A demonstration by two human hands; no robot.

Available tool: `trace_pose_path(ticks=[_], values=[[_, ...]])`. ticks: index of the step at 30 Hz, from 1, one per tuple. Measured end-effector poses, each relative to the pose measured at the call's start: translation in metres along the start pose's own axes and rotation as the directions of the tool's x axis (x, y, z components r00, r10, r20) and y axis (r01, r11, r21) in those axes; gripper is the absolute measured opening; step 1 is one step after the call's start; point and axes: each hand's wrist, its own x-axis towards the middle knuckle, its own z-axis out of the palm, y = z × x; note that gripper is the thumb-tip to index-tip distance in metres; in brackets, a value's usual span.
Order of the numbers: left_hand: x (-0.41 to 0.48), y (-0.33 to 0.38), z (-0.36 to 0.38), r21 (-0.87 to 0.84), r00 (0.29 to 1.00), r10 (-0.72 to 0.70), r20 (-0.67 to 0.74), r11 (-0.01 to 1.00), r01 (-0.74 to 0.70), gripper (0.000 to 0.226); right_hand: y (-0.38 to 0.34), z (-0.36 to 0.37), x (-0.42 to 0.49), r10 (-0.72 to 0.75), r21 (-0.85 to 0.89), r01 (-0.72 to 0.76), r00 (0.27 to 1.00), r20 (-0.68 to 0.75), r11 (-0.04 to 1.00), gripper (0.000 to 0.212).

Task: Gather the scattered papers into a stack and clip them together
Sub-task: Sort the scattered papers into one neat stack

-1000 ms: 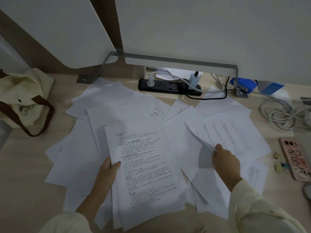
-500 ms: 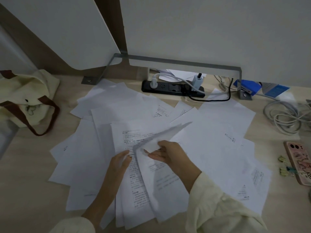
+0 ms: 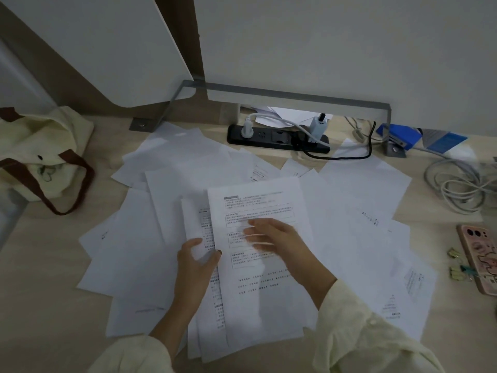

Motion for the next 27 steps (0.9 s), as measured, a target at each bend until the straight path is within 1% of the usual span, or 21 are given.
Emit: trace_pose_path(ticks=[1,2,3,4,5,7,8,10,12,14,15,16,17,19,21,23,25,27], values=[[0.001,-0.001,-0.001,0.000,1.000,-0.006,-0.007,1.000,0.006,0.055,0.005,-0.009,0.002,-0.070,-0.161,0.042,0.983,-0.172,0.986,0.024],[0.003,-0.001,-0.002,-0.007,1.000,-0.008,-0.012,1.000,0.008,0.058,0.012,-0.019,0.005,-0.145,-0.325,0.031,0.933,-0.331,0.945,0.024],[0.005,-0.003,-0.003,-0.022,1.000,-0.005,-0.011,1.000,0.005,0.061,0.020,-0.030,0.007,-0.198,-0.435,-0.020,0.871,-0.449,0.900,0.026],[0.006,-0.003,-0.003,-0.044,1.000,0.005,-0.005,0.999,-0.006,0.062,0.027,-0.041,0.009,-0.205,-0.478,-0.086,0.826,-0.525,0.874,0.031],[0.006,-0.003,-0.004,-0.070,1.000,0.005,0.003,0.998,-0.005,0.061,0.033,-0.049,0.009,-0.173,-0.479,-0.150,0.805,-0.567,0.865,0.036],[0.008,-0.005,-0.004,-0.100,1.000,-0.024,0.010,0.995,0.025,0.058,0.044,-0.058,0.011,-0.071,-0.462,-0.252,0.815,-0.575,0.850,0.044],[0.008,-0.007,-0.004,-0.099,0.999,-0.046,0.015,0.994,0.047,0.056,0.048,-0.058,0.013,-0.048,-0.469,-0.261,0.833,-0.551,0.843,0.045],[0.006,-0.006,-0.004,-0.071,0.996,-0.075,0.042,0.994,0.078,0.054,0.052,-0.052,0.014,-0.047,-0.470,-0.206,0.880,-0.473,0.858,0.046],[0.004,-0.005,-0.004,-0.079,0.992,-0.096,0.078,0.992,0.102,0.051,0.053,-0.045,0.015,-0.031,-0.460,-0.149,0.932,-0.360,0.875,0.043],[0.003,-0.003,-0.005,-0.096,0.992,-0.100,0.074,0.990,0.107,0.042,0.053,-0.046,0.015,-0.037,-0.456,-0.113,0.951,-0.308,0.883,0.040],[0.001,-0.001,-0.005,-0.089,0.993,-0.093,0.069,0.991,0.099,0.042,0.052,-0.050,0.014,-0.069,-0.471,-0.098,0.944,-0.324,0.877,0.038],[0.001,-0.001,-0.007,-0.075,0.994,-0.092,0.067,0.992,0.097,0.042,0.050,-0.058,0.013,-0.128,-0.518,-0.088,0.922,-0.366,0.851,0.037],[0.001,-0.002,-0.008,-0.063,0.994,-0.088,0.063,0.994,0.092,0.041,0.050,-0.069,0.011,-0.197,-0.582,-0.098,0.885,-0.422,0.807,0.037],[0.002,-0.003,-0.010,-0.041,0.995,-0.094,0.045,0.995,0.096,0.042,0.047,-0.097,0.006,-0.277,-0.663,-0.188,0.801,-0.531,0.725,0.039],[0.001,-0.003,-0.011,-0.040,0.994,-0.107,0.037,0.993,0.108,0.043,0.044,-0.127,-0.001,-0.262,-0.663,-0.292,0.753,-0.604,0.689,0.048],[0.000,-0.002,-0.011,-0.033,0.992,-0.122,0.035,0.992,0.123,0.042,0.043,-0.154,-0.008,-0.206,-0.629,-0.369,0.730,-0.652,0.684,0.060],[-0.001,-0.001,-0.010,-0.038,0.992,-0.126,0.033,0.991,0.127,0.040,0.043,-0.173,-0.012,-0.159,-0.612,-0.405,0.734,-0.661,0.679,0.071],[-0.001,0.000,-0.009,-0.046,0.992,-0.122,0.037,0.991,0.124,0.039,0.044,-0.183,-0.012,-0.132,-0.628,-0.410,0.761,-0.636,0.662,0.080]])
